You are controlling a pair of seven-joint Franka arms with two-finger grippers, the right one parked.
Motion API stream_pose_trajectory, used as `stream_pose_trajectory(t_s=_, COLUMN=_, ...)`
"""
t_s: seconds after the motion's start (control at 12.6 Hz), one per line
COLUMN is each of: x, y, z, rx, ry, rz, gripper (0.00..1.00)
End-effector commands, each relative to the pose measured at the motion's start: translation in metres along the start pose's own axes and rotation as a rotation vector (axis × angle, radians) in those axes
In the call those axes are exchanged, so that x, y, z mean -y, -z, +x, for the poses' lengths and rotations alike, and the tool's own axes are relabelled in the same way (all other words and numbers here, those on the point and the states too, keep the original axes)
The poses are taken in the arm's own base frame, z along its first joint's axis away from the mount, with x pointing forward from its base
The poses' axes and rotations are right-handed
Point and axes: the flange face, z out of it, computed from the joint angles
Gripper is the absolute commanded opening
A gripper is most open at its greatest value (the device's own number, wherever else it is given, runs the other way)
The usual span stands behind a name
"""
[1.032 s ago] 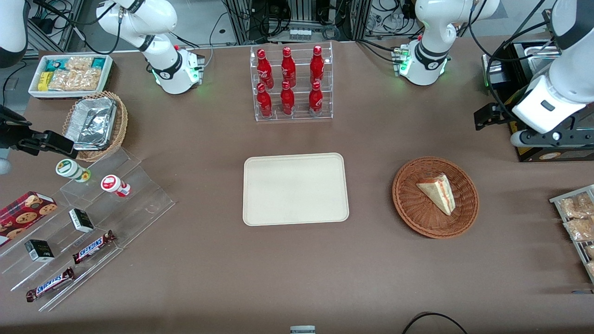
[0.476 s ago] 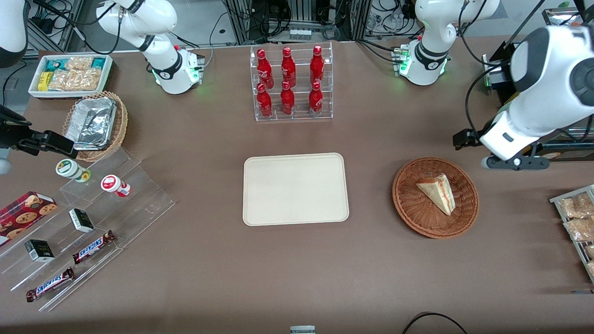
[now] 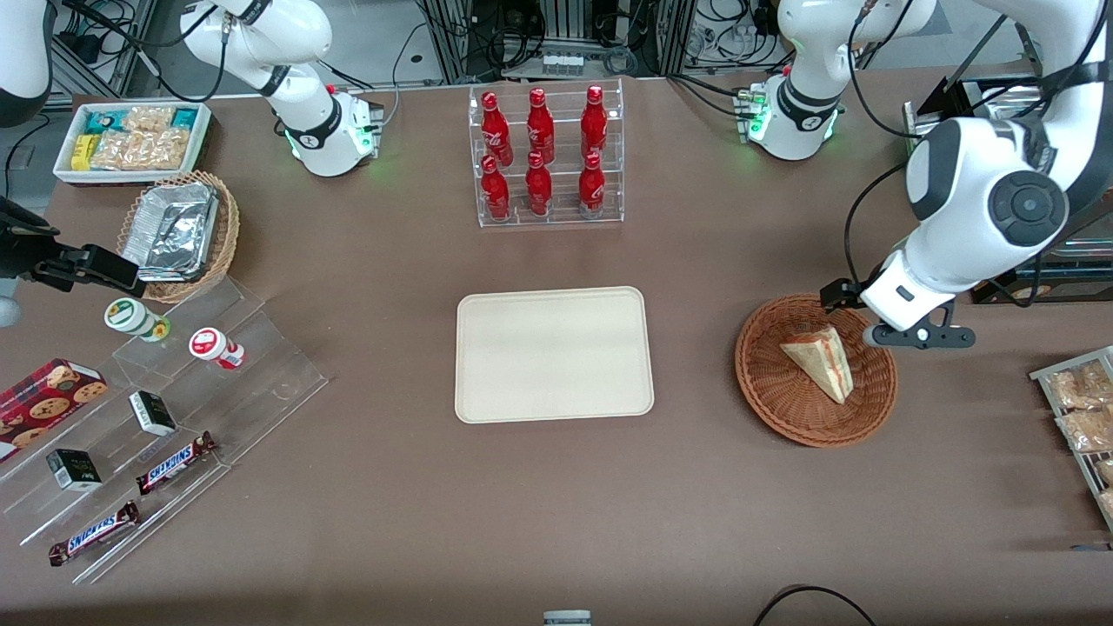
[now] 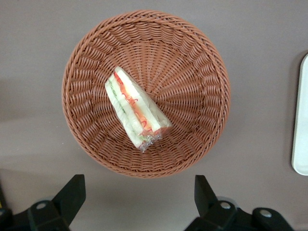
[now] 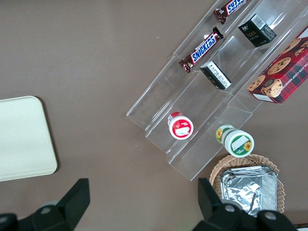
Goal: Place sandwich from basket to tray
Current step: 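Move the open left gripper over the wrapped sandwich in the basket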
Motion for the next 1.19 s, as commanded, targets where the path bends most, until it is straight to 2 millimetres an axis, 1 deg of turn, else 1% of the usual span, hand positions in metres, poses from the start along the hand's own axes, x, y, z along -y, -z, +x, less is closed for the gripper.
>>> stream_pose_trajectory(t_s=0.0, x=0.002, y=-0.023, z=-0.003, rx=-0.031, ry=-0.012, rz=0.012, gripper=1.0)
stream_pose_trajectory(t_s=0.16, x=0.003, y=-0.044, z=-0.009, rx=-0.055, ry=-0.008, rz=0.009, gripper=1.0)
stream_pose_trajectory(t_s=0.4, x=0.006, y=-0.066, z=-0.006, rx=-0.066, ry=0.006, rz=0.002, gripper=1.0)
stream_pose_trajectory(t_s=0.48, x=0.008, y=-0.067, z=-0.005, rx=-0.069, ry=0.037, rz=0.0, gripper=1.0)
stream_pose_trajectory(t_s=0.71, x=0.007, y=-0.072, z=-0.005, rx=-0.075, ry=0.175, rz=-0.007, gripper=1.0)
stream_pose_trajectory(t_s=1.11, x=0.007, y=-0.087, z=0.0, rx=-0.076, ry=0.537, rz=-0.029, gripper=1.0)
